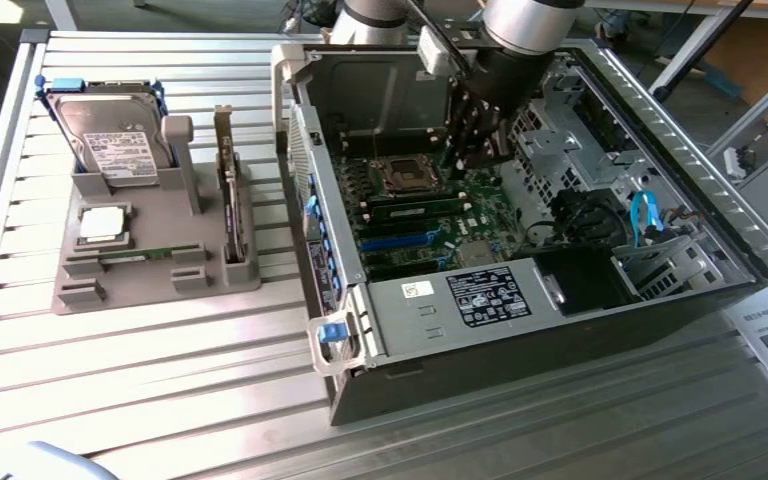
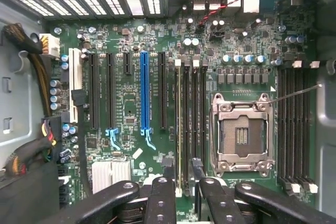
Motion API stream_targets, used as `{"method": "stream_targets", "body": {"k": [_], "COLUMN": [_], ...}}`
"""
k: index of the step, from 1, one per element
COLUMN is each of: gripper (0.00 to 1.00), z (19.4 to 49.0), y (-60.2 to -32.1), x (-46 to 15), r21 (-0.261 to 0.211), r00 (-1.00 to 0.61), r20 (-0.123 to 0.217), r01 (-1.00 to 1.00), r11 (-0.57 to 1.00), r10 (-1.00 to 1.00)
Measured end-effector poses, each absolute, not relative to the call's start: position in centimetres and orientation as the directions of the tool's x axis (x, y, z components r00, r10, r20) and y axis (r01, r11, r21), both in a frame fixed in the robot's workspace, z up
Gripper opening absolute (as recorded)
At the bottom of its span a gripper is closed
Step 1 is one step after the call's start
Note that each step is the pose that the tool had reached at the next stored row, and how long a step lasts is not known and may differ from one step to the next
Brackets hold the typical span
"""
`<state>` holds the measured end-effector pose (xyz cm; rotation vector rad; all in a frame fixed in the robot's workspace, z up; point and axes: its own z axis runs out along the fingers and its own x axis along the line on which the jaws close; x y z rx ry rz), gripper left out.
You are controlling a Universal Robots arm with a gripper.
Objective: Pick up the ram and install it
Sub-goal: 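Insert the ram into the slot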
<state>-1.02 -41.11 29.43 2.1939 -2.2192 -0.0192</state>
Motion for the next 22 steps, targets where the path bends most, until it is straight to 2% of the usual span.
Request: {"method": "stream_targets", "body": {"k": [22], "gripper": [0.25], "z": [33.7], "y": [-41.1], "x": [-1.0], "r21": [0.023], "r00": [-0.011], "r20": [0.006], "r01": [-1.000], "r11": [0.012], "r10": [-1.000]}}
